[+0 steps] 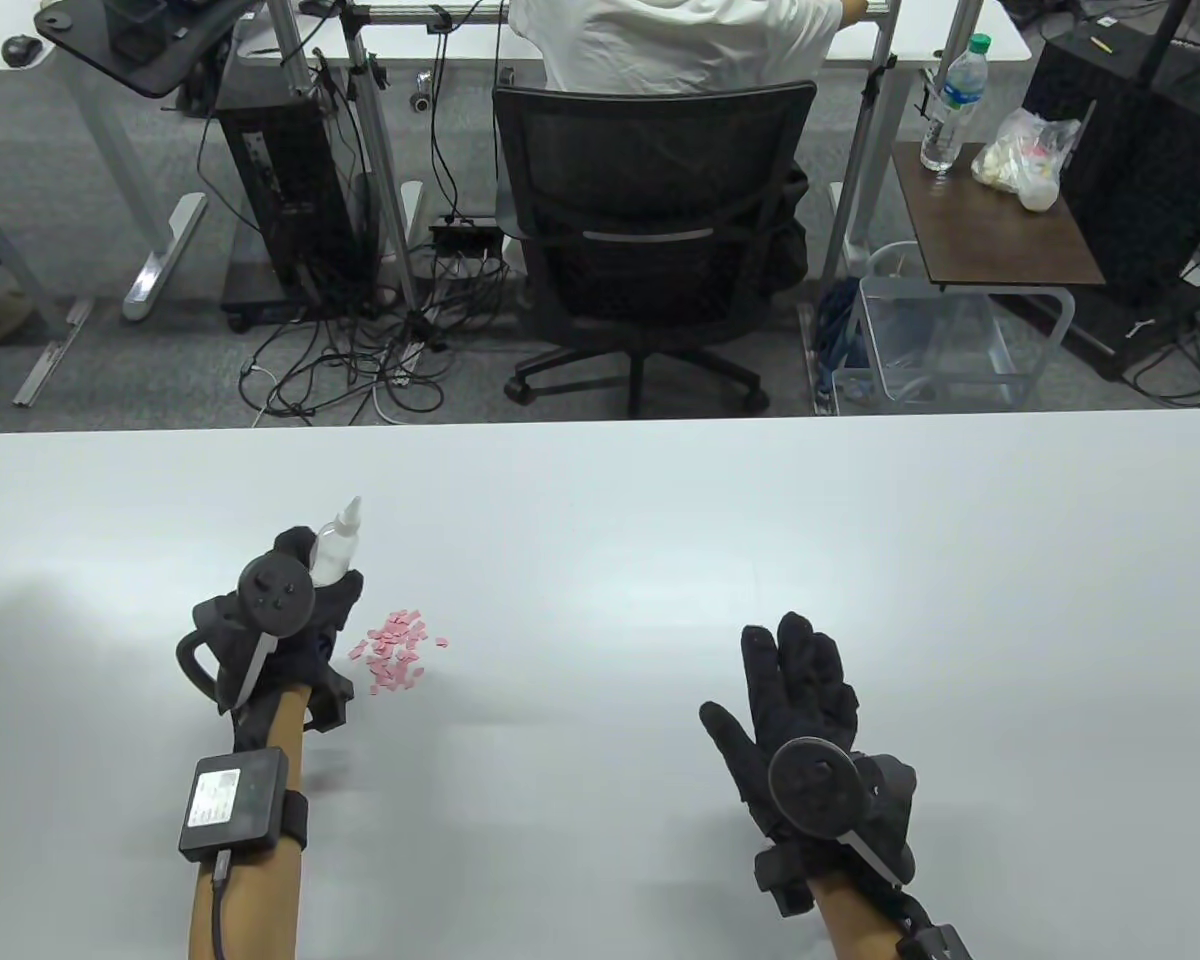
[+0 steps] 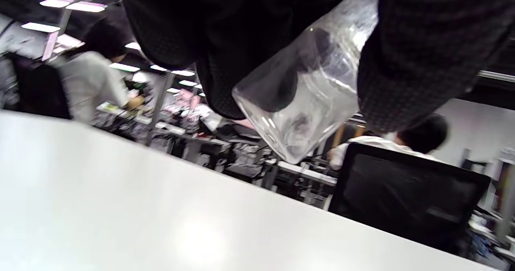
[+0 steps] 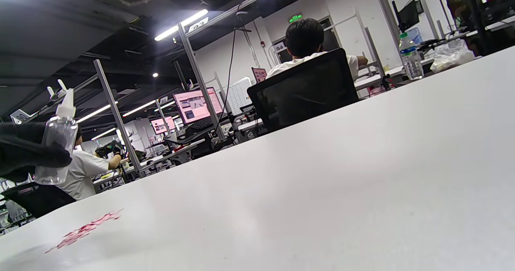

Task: Squeeze empty conical bottle to blow paper scraps with air puff

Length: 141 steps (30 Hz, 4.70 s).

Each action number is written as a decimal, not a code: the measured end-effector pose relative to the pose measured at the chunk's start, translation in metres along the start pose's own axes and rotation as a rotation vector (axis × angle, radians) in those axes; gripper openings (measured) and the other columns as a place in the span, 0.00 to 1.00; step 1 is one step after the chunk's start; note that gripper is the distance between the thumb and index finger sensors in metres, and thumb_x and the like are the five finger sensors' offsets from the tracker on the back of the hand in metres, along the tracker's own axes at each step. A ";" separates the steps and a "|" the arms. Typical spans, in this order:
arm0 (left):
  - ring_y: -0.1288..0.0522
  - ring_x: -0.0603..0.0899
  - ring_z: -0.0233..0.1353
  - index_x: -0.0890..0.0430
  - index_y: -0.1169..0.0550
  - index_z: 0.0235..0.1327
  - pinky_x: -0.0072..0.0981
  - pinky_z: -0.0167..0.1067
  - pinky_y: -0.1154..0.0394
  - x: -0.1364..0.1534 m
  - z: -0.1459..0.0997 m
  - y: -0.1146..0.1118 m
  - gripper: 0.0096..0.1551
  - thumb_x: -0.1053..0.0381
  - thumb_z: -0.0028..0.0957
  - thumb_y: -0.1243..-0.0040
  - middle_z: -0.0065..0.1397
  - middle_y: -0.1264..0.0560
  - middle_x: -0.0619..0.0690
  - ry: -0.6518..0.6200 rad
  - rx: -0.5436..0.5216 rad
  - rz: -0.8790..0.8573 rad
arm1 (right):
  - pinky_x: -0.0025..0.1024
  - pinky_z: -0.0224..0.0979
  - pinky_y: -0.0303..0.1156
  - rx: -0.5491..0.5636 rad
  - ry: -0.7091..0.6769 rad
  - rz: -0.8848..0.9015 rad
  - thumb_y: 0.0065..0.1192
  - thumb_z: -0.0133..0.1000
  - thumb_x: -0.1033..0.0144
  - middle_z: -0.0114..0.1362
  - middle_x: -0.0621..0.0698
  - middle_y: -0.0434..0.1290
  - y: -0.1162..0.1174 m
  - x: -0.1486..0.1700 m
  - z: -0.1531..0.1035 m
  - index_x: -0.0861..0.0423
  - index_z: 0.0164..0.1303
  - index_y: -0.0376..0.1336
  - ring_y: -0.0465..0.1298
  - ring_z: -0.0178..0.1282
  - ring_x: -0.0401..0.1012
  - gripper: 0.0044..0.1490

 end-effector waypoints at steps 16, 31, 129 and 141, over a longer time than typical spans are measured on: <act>0.18 0.57 0.72 0.43 0.27 0.76 0.59 0.76 0.35 -0.168 -0.151 -0.008 0.45 0.36 0.47 0.17 0.74 0.21 0.48 -0.519 0.178 0.155 | 0.60 0.68 0.73 -0.073 -0.059 0.353 0.57 0.64 0.46 0.74 0.71 0.69 0.009 -0.015 -0.002 0.71 0.81 0.58 0.76 0.67 0.62 0.48; 0.17 0.57 0.69 0.45 0.25 0.74 0.60 0.76 0.36 -0.179 -0.183 -0.010 0.45 0.36 0.45 0.17 0.72 0.20 0.49 -0.616 0.056 0.219 | 0.50 0.49 0.81 -0.176 0.045 0.378 0.55 0.66 0.51 0.49 0.60 0.82 0.033 -0.024 0.006 0.64 0.56 0.73 0.84 0.41 0.49 0.30; 0.17 0.58 0.70 0.49 0.27 0.77 0.59 0.77 0.36 -0.173 -0.186 -0.009 0.45 0.37 0.48 0.21 0.73 0.21 0.52 -0.674 0.143 0.218 | 0.50 0.54 0.80 -0.102 0.003 0.516 0.59 0.64 0.53 0.54 0.61 0.80 0.024 -0.022 -0.004 0.66 0.66 0.69 0.84 0.46 0.48 0.33; 0.18 0.58 0.71 0.49 0.27 0.77 0.59 0.77 0.37 -0.173 -0.186 -0.008 0.45 0.37 0.48 0.21 0.74 0.22 0.51 -0.680 0.145 0.218 | 0.51 0.56 0.79 -0.114 -0.021 0.509 0.60 0.64 0.64 0.55 0.61 0.79 0.022 -0.027 -0.004 0.66 0.67 0.69 0.83 0.48 0.49 0.26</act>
Point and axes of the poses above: the tracker on the back of each hand, its own x axis roughly to the little-finger side, its own z axis roughly from the wrist to the fingertips, y = z × x, the point moved 4 cm from there along z, roughly from the wrist to the fingertips
